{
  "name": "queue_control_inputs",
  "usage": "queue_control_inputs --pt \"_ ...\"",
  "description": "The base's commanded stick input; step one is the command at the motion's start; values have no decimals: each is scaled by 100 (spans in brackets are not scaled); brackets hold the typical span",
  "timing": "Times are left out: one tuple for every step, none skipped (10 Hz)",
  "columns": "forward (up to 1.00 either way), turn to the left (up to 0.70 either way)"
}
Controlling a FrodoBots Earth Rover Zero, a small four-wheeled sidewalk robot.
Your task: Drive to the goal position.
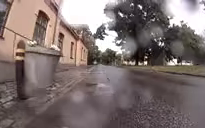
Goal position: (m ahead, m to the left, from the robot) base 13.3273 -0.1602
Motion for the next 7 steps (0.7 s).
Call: queue_control_inputs --pt "85 0" --pt "85 0" --pt "85 0" --pt "85 0" --pt "85 0" --pt "85 0" --pt "85 0"
